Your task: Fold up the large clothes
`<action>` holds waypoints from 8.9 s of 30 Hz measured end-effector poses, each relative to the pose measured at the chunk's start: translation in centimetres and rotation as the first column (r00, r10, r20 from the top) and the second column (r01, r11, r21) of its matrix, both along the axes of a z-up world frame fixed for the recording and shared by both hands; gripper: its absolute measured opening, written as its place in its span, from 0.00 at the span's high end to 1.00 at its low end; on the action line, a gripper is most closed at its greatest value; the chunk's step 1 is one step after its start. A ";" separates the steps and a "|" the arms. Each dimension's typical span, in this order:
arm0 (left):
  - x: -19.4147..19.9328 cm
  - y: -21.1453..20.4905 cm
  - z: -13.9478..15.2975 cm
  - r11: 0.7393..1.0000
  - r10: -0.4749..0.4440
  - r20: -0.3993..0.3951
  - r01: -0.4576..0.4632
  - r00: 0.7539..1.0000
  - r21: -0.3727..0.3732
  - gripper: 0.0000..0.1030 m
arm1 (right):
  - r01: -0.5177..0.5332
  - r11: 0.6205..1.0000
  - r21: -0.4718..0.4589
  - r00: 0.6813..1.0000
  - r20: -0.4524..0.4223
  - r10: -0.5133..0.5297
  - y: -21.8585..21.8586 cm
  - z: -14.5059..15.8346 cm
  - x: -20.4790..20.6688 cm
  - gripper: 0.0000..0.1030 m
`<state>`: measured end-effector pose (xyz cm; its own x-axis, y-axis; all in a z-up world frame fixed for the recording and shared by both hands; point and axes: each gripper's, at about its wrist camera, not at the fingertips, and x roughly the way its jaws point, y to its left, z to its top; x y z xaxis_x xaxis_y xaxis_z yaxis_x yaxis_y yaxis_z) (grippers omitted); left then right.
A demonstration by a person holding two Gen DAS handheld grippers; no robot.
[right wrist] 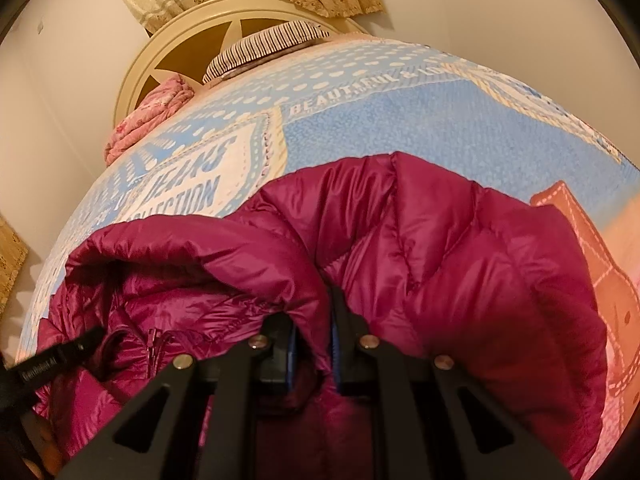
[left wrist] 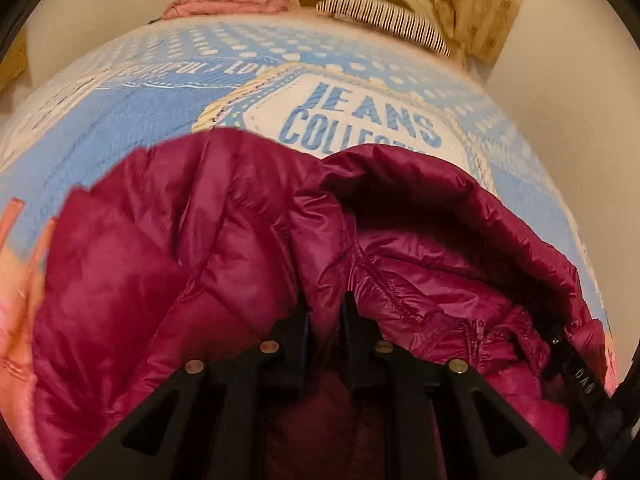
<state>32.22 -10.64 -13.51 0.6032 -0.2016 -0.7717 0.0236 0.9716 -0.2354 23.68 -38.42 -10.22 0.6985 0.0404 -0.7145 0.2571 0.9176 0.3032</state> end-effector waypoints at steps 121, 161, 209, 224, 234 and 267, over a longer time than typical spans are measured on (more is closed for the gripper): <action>-36.2 17.7 -0.7 0.969 -0.244 0.011 0.245 0.970 -0.029 0.17 | -0.133 0.990 -0.038 0.976 -0.179 0.124 -0.1 1.2 -36.9 0.35; -43.6 21.9 11.3 0.804 -0.388 0.410 0.521 0.825 -0.286 0.94 | -0.397 0.914 0.085 0.894 0.261 0.364 5.7 12.1 -44.9 0.90; -16.2 22.6 8.8 0.969 -0.177 0.219 0.209 0.960 -0.134 0.19 | -0.097 0.979 0.178 0.980 0.187 0.063 -4.5 10.8 -14.0 0.03; -9.5 15.1 2.9 0.953 -0.292 0.067 0.296 0.954 -0.065 0.44 | -0.184 0.961 -0.206 0.976 -0.152 0.154 -0.6 3.4 -6.7 0.65; -13.7 13.7 9.0 0.947 -0.321 0.302 0.306 0.898 0.099 0.85 | -0.029 0.939 -0.344 0.980 0.173 0.094 0.8 10.3 -13.0 0.89; -6.8 12.3 2.4 0.960 -0.129 0.096 0.100 0.987 0.261 0.57 | 0.122 0.957 -0.265 0.989 0.108 -0.096 -2.0 7.2 -14.0 0.36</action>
<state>25.37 1.65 -11.09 0.6723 -0.0803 -0.7359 0.1501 0.9882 0.0293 9.70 -40.41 -2.98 0.7517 -0.2249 -0.6199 0.3425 0.9365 0.0755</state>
